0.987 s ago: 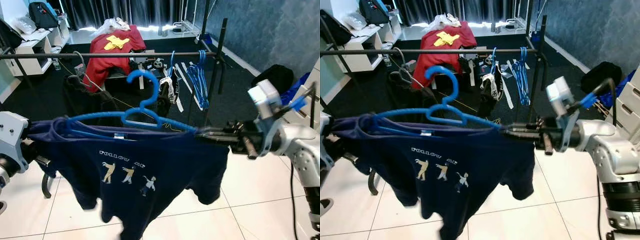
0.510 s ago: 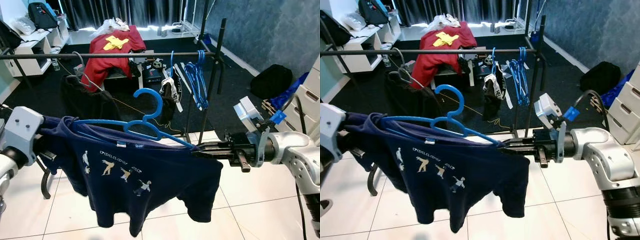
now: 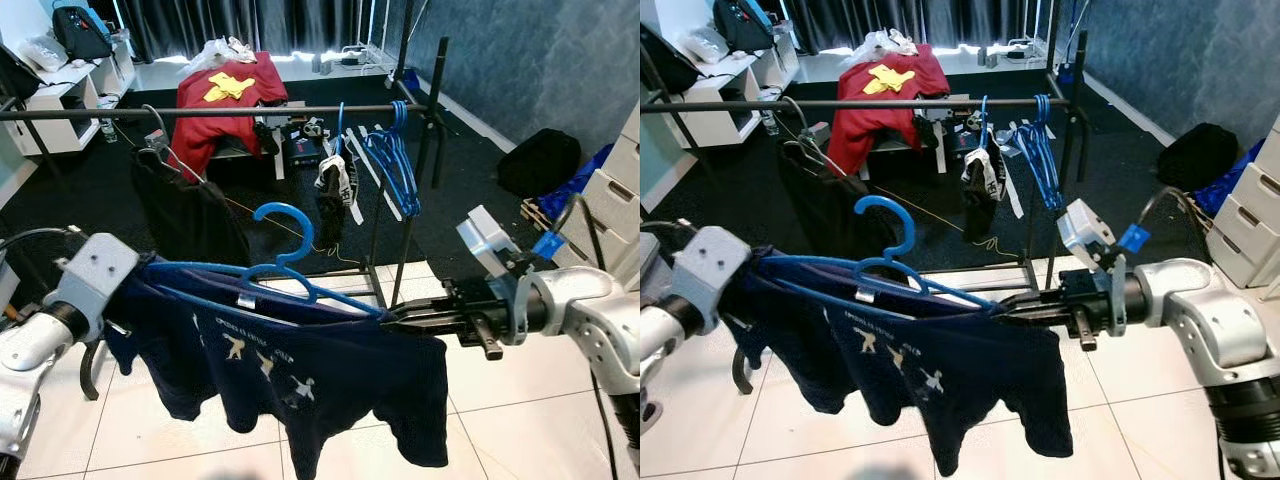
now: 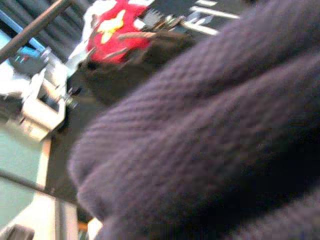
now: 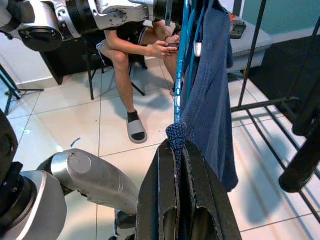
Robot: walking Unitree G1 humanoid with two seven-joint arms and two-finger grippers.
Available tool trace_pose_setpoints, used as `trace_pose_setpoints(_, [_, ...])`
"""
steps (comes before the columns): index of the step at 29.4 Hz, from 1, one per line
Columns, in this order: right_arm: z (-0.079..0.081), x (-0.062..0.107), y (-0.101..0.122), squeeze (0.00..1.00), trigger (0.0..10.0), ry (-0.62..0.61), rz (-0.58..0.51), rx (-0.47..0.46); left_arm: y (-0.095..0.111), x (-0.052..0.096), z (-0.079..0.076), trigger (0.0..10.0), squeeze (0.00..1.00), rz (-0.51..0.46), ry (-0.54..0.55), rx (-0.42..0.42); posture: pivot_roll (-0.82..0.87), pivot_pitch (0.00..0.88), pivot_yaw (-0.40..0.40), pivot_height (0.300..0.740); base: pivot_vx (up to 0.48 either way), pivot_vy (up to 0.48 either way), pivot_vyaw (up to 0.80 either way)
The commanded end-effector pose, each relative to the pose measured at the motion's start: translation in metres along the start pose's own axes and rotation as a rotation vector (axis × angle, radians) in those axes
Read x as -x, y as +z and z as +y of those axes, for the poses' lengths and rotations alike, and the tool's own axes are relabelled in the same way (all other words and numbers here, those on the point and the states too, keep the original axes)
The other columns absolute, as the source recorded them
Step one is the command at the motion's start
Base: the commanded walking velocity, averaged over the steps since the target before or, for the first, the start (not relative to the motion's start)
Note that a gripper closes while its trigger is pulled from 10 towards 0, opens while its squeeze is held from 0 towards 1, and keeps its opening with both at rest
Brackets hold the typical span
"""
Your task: Hang hanger
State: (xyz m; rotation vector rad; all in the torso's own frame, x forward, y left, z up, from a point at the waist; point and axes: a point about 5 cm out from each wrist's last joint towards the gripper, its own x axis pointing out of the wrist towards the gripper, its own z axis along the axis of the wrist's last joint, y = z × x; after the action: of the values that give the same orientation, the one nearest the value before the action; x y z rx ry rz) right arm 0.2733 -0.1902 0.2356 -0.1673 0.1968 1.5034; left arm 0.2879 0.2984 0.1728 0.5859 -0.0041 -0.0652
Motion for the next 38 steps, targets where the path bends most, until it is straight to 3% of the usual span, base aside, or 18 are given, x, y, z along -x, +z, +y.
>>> trace_pose_setpoints(1, [0.003,0.014,0.009,0.00,0.0,-0.023,-0.018,0.023,-0.039,0.014,0.028,10.0,0.00,0.183,0.251,0.154,-0.08,0.000,0.015,0.740,0.000,0.000,0.00])
trace_pose_setpoints(2, [0.003,0.017,0.010,0.00,0.0,-0.033,-0.023,0.025,-0.050,0.019,0.031,10.0,0.00,0.228,0.303,0.207,-0.09,0.000,0.016,0.740,0.000,0.000,0.00])
trace_pose_setpoints(8, [0.003,0.023,0.008,0.00,0.0,-0.055,0.010,0.017,-0.076,0.033,0.035,10.0,0.00,0.342,0.426,0.311,-0.08,0.000,0.014,0.740,0.000,0.000,0.00])
trace_pose_setpoints(13, [0.002,0.024,0.006,0.00,0.0,-0.058,0.027,0.012,-0.085,0.037,0.032,10.0,0.00,0.370,0.452,0.380,-0.08,0.000,0.014,0.740,0.000,0.000,0.00])
trace_pose_setpoints(14, [0.001,0.023,0.007,0.00,0.0,-0.060,0.015,0.016,-0.085,0.034,0.022,10.0,0.00,0.365,0.416,0.408,-0.07,0.000,0.012,0.740,0.000,0.000,0.00])
trace_pose_setpoints(15, [0.001,0.023,0.007,0.00,0.0,-0.060,0.015,0.016,-0.085,0.034,0.022,10.0,0.00,0.365,0.416,0.408,-0.07,0.000,0.012,0.740,0.000,0.000,0.00])
trace_pose_setpoints(17, [0.001,0.021,0.007,0.00,0.0,-0.046,0.005,0.016,-0.082,0.026,-0.002,10.0,0.00,0.342,0.326,0.451,-0.07,0.000,0.011,0.740,0.000,0.000,0.00])
trace_pose_setpoints(18, [0.001,0.021,0.007,0.00,0.0,-0.046,0.005,0.016,-0.082,0.026,-0.002,10.0,0.00,0.342,0.326,0.451,-0.07,0.000,0.011,0.740,0.000,0.000,0.00])
trace_pose_setpoints(21, [0.000,0.018,0.005,0.00,0.0,-0.043,0.005,0.018,-0.070,0.015,-0.026,10.0,0.00,0.277,0.200,0.479,-0.07,0.000,0.010,0.740,0.000,0.000,0.00])
trace_pose_setpoints(25, [-0.002,0.016,0.006,0.00,0.0,-0.048,-0.003,0.021,-0.065,0.011,-0.035,10.0,0.00,0.249,0.150,0.486,-0.07,0.000,0.010,0.740,0.000,0.000,0.00])
trace_pose_setpoints(26, [-0.007,0.014,0.008,0.00,0.0,-0.082,-0.037,0.041,-0.049,0.007,-0.060,10.0,0.00,0.168,-0.021,0.502,-0.07,0.000,0.012,0.740,0.000,0.000,0.00])
trace_pose_setpoints(27, [-0.015,0.011,0.012,0.00,0.0,-0.136,-0.085,0.071,-0.028,0.009,-0.089,10.0,0.00,0.074,-0.235,0.519,-0.07,0.000,0.014,0.740,0.000,0.000,0.00])
trace_pose_setpoints(28, [-0.020,0.009,0.015,0.00,0.0,-0.173,-0.117,0.089,-0.014,0.014,-0.108,10.0,0.00,0.010,-0.382,0.535,-0.07,0.000,0.014,0.740,0.000,0.000,0.00])
trace_pose_setpoints(30, [-0.020,0.009,0.015,0.00,0.0,-0.173,-0.117,0.089,-0.014,0.014,-0.108,10.0,0.00,0.010,-0.382,0.535,-0.07,0.000,0.014,0.740,0.000,0.000,0.00])
trace_pose_setpoints(32, [-0.025,0.002,0.019,0.00,0.0,-0.198,-0.177,0.098,-0.003,0.022,-0.130,10.0,0.02,-0.029,-0.542,0.533,-0.07,0.000,0.015,0.740,0.000,0.000,0.00])
trace_pose_setpoints(33, [-0.023,-0.005,0.015,0.00,0.0,-0.172,-0.167,0.081,0.000,0.027,-0.137,10.0,1.00,-0.037,-0.612,0.541,-0.07,0.000,0.015,0.740,0.000,0.000,0.00])
trace_pose_setpoints(36, [-0.020,-0.018,0.000,0.00,0.0,-0.132,-0.082,0.051,0.007,0.041,-0.144,10.0,1.00,-0.040,-0.767,0.528,-0.07,0.000,0.011,0.740,0.000,0.000,0.00])
trace_pose_setpoints(38, [-0.020,-0.017,-0.012,0.00,0.0,-0.129,0.016,0.030,0.004,0.045,-0.133,10.0,1.00,-0.007,-0.774,0.468,-0.07,0.000,0.008,0.740,0.000,0.000,0.00])
